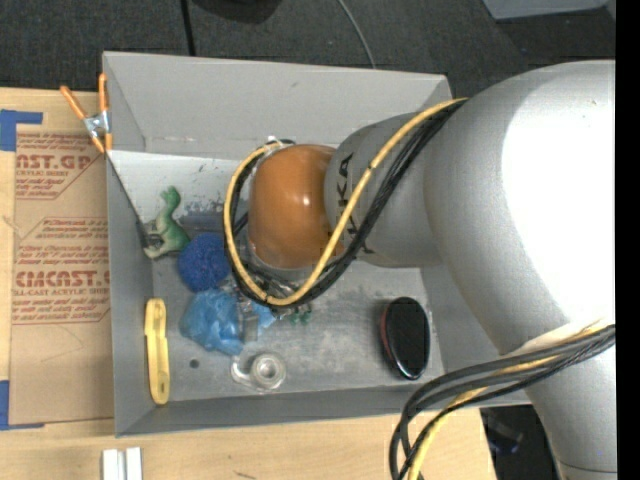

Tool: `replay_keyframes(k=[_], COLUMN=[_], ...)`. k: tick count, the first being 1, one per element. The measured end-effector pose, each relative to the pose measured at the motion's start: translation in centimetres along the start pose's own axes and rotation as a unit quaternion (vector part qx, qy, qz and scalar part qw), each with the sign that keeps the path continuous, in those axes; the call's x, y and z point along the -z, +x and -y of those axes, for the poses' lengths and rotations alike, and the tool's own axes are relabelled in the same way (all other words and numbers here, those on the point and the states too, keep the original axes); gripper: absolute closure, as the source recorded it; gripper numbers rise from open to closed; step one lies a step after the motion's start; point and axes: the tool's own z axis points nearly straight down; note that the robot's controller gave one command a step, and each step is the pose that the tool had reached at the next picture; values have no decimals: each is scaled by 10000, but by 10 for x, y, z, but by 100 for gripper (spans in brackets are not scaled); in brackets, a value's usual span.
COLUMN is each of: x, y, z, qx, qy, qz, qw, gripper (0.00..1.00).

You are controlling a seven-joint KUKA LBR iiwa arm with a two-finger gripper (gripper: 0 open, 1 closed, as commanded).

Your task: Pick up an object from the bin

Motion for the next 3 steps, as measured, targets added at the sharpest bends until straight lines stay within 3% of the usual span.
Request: replay_keyframes(k=[3], x=[0], y=[0], z=[0], qx=[-3], qy=[-3], qz=[0], qw=[10000], gripper=[100])
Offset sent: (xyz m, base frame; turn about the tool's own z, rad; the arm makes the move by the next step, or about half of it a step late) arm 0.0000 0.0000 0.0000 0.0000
